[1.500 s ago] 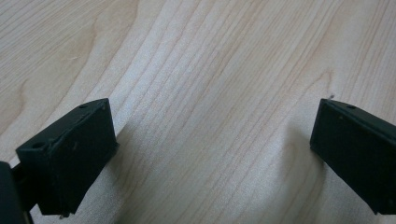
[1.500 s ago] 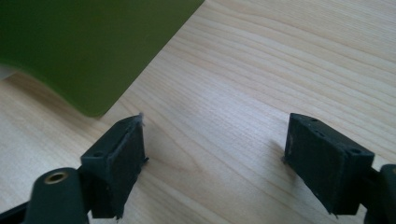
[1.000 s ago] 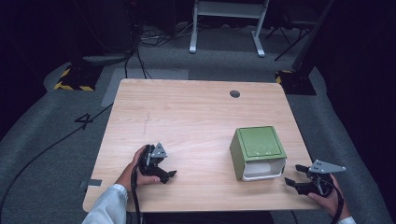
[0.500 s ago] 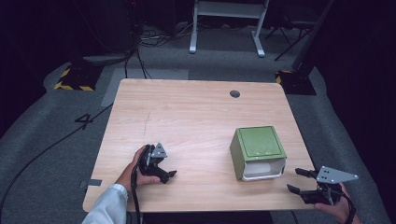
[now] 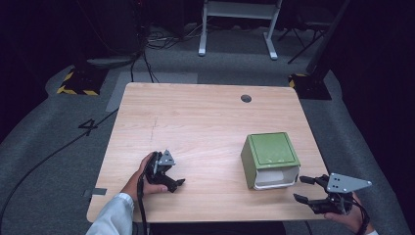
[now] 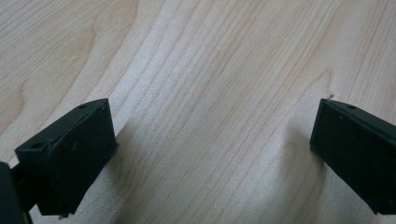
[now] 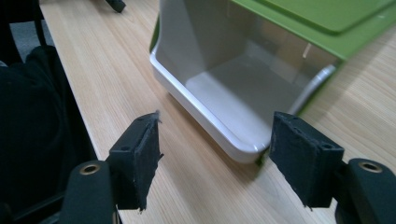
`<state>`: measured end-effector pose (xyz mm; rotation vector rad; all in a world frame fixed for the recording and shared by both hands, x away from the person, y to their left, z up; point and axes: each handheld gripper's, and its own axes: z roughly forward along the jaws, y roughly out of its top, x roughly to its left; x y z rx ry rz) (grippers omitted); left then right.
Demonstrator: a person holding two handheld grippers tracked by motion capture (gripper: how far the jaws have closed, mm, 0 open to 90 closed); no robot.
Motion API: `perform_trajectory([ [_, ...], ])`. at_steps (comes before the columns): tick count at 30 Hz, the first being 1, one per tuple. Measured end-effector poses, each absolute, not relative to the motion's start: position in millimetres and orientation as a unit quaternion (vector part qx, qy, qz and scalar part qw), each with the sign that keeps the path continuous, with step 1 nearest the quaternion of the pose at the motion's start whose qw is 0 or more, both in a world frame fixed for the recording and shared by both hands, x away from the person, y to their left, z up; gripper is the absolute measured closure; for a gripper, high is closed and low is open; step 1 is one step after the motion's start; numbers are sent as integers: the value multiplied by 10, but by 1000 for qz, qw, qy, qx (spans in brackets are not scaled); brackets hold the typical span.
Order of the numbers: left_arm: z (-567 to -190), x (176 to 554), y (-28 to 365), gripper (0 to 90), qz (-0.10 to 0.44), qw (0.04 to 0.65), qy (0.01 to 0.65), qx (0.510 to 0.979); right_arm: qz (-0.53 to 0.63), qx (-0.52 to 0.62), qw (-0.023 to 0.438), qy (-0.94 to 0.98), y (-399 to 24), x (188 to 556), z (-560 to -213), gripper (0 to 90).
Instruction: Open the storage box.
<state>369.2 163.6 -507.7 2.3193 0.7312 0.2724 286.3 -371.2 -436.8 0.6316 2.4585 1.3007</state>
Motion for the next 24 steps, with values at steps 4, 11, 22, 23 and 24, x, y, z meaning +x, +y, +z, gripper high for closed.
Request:
perform_trajectory([
  [4,-5077,3692,1636,4,104,340,281,891,448,207,128,860,-3599,2920,-4353,386],
  [11,-5077,3693,1636,4,105,340,281,891,433,186,106,876,-3401,2999,-4377,418],
  [22,-5077,3692,1636,4,105,340,281,891,393,178,106,896,-3182,3106,-4483,519],
  [23,-5077,3692,1636,4,104,340,281,891,389,177,108,898,-3167,3116,-4492,534],
  [24,-5077,3691,1636,4,104,340,282,891,388,174,108,899,-3162,3127,-4497,546],
])
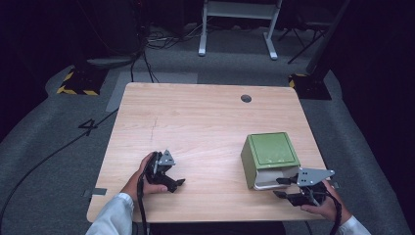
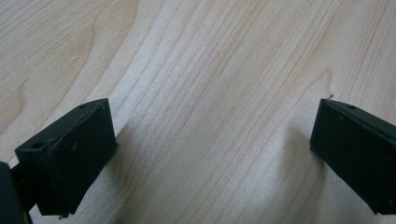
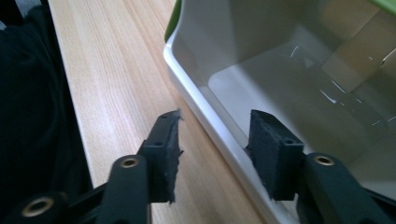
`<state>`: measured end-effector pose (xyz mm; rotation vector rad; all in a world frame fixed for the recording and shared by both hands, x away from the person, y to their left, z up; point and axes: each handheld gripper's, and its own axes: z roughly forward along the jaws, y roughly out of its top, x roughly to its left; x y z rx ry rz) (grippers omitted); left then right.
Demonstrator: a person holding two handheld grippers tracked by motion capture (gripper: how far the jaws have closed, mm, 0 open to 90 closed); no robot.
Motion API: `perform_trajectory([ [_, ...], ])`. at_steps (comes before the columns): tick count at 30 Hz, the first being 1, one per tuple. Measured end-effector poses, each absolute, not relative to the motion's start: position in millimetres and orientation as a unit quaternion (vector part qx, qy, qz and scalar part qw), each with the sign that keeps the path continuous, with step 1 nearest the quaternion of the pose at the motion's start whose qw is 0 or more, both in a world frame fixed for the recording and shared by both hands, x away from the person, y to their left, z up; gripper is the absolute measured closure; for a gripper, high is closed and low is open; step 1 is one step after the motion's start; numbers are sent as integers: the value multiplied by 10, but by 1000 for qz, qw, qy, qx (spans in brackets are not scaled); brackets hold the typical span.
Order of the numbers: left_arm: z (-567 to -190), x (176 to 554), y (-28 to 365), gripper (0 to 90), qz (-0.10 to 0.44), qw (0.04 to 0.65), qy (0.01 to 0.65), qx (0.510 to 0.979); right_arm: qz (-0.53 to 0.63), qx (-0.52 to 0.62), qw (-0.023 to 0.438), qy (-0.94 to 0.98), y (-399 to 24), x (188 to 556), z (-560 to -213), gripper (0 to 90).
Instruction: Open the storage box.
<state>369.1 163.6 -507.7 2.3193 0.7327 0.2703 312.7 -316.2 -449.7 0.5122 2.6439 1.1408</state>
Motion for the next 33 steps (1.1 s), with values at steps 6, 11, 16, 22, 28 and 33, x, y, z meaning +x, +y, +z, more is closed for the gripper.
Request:
perform_trajectory([
  [6,-5077,3692,1636,4,104,340,281,891,379,164,100,905,-3153,3174,-4536,642],
  [11,-5077,3692,1636,4,104,340,281,891,383,155,98,905,-3176,3149,-4543,648],
  [16,-5078,3692,1636,4,104,340,281,891,388,147,90,905,-3204,3104,-4551,654],
  [22,-5077,3692,1636,4,105,340,281,891,386,140,89,908,-3226,3029,-4547,655],
  [28,-5077,3692,1636,4,104,340,281,891,387,137,87,908,-3241,2980,-4549,655],
  [33,-5077,3691,1636,4,104,340,281,891,388,135,85,908,-3268,2923,-4559,650],
])
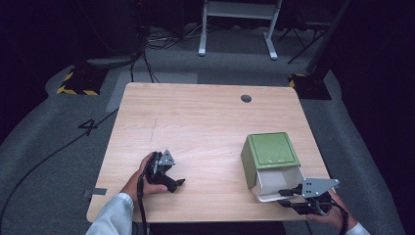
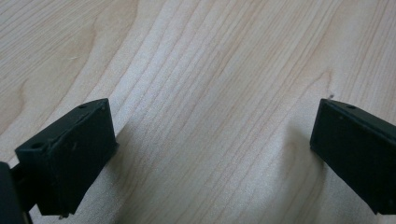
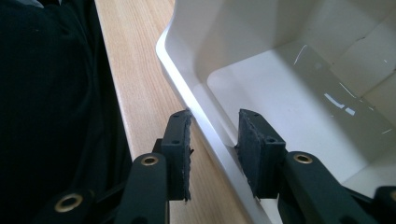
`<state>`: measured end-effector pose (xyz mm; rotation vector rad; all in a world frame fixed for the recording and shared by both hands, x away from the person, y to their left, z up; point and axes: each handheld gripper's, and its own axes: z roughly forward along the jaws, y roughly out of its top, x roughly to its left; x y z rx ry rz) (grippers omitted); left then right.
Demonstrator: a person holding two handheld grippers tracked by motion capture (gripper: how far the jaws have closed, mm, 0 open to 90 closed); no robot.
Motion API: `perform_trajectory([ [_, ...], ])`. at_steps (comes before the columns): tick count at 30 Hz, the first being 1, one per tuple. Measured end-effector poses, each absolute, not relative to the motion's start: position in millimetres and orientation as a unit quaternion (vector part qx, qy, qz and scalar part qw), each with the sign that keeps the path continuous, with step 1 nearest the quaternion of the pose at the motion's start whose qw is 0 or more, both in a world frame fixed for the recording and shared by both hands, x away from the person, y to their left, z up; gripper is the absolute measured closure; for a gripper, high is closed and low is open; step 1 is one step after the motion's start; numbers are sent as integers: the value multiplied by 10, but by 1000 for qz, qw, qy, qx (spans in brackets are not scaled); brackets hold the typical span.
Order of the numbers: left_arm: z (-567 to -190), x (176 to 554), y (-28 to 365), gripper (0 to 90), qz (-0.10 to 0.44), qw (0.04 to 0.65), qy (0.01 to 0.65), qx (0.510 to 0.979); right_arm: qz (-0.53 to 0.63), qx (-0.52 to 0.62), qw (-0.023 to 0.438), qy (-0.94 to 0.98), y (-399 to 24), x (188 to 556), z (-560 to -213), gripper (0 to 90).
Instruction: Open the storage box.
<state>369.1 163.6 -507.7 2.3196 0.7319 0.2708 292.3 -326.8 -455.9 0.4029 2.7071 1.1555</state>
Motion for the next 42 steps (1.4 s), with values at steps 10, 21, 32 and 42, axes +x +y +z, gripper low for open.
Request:
perform_trajectory([
  [10,-5077,3691,1635,4,104,340,281,891,391,139,84,906,-3321,2869,-4566,671],
  [21,-5077,3691,1636,4,104,340,282,891,391,133,78,907,-3364,2807,-4578,685],
  [32,-5077,3692,1636,4,104,340,281,891,398,135,76,904,-3431,2737,-4589,684],
  [42,-5077,3691,1636,4,104,340,281,891,402,139,78,902,-3455,2674,-4604,676],
])
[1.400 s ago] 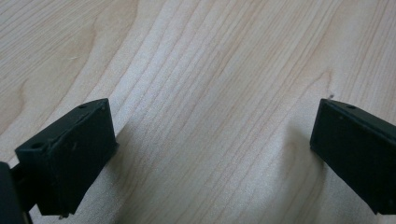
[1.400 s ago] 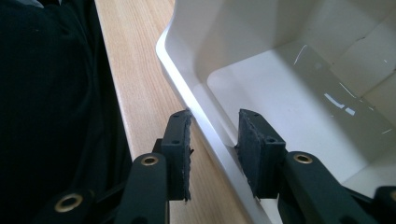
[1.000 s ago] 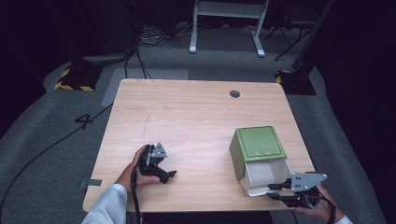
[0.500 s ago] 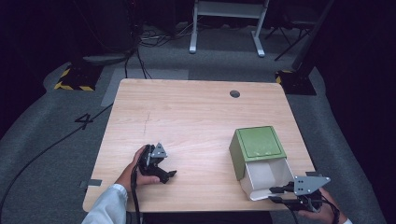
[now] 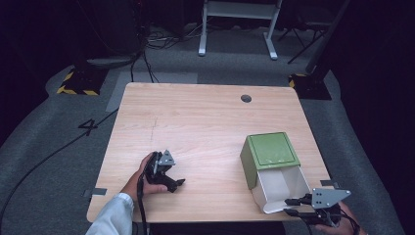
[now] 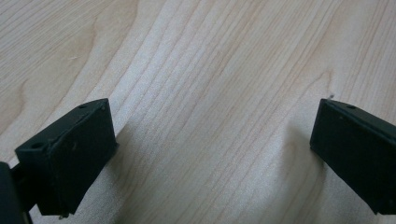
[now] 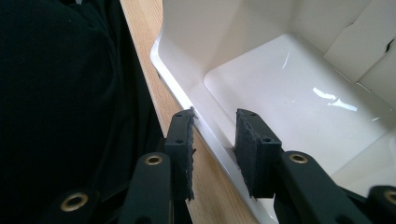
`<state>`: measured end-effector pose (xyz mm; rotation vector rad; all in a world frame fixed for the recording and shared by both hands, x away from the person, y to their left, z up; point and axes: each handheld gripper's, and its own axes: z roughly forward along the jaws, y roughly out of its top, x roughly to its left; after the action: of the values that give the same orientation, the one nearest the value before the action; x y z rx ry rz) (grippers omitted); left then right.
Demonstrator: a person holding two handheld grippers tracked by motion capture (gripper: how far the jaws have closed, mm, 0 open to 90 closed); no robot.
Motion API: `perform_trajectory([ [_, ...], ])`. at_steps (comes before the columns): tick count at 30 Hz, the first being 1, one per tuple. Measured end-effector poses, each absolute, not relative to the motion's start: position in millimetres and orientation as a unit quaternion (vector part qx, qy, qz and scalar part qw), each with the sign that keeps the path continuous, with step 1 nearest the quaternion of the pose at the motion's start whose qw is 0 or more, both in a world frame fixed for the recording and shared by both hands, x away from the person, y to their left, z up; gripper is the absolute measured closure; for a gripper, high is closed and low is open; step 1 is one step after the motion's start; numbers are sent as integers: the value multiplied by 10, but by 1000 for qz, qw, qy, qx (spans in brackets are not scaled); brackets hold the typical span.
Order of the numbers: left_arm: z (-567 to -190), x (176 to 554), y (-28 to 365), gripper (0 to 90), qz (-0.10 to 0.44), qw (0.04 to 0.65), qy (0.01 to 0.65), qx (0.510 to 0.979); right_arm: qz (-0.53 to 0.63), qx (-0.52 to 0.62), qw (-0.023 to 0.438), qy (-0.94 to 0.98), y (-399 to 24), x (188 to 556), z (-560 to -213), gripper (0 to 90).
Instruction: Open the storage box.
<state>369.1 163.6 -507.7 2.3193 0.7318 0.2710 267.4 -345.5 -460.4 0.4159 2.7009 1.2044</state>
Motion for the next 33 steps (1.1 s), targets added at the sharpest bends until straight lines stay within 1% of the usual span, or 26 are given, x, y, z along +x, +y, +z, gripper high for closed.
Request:
perform_trajectory([
  [33,-5078,3689,1636,4,104,340,282,891,401,124,70,905,-3452,2592,-4608,670],
])
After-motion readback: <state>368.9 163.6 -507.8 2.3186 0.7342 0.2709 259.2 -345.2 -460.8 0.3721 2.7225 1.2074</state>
